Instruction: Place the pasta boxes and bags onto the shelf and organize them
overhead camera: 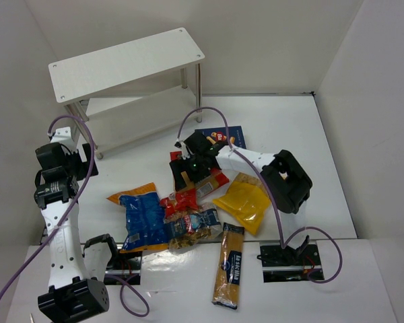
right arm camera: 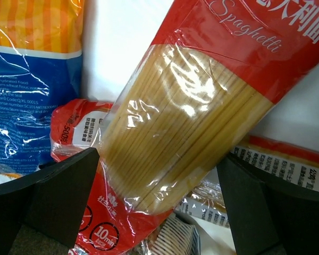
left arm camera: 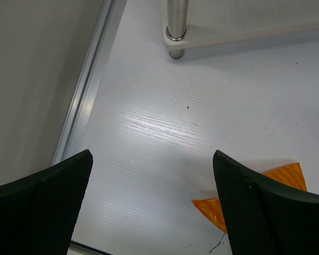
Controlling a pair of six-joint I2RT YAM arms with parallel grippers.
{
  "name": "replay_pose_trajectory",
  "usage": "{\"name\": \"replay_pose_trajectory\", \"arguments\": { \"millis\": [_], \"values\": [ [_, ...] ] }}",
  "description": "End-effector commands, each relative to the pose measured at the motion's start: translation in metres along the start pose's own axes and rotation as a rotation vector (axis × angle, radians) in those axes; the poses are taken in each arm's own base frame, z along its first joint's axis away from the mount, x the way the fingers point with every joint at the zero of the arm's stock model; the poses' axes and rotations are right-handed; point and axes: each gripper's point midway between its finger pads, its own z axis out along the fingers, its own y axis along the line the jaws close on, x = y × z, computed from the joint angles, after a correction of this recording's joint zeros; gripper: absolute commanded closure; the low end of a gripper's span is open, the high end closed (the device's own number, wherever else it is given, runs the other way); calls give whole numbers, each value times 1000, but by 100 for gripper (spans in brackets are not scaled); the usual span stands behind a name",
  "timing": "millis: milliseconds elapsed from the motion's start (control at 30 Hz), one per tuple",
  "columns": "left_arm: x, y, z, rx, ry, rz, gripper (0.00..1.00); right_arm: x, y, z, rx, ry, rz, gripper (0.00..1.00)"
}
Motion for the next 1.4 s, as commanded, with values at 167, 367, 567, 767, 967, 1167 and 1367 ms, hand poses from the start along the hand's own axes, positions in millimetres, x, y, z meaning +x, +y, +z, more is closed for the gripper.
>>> {"name": "replay_pose_trajectory", "arguments": {
  "millis": [167,367,567,767,967,1167,1367],
  "values": [
    [-12,1,0,-4,-42,-19,1,16,3,28,-79,69,16,1],
    [-12,0,0,5,-43,-19,1,30,2,49,-40,105,9,3],
    [-12,0,0,5,-43,-19,1,40,15,68,1,141,-112,100],
    [-12,-1,0,14,-43,-10,1,-19,63,-1,-194,28,-268,100],
    [-17,-6,-7,42,-76,1,1,-65,52,-90,-323,-97,-237,100],
    [-19,-13,-9,82,-89,22,1,-63,53,-138,-423,-128,-336,100],
    [-19,-17,-14,106,-101,34,1,-61,66,-160,-459,-175,-428,100]
  ]
}}
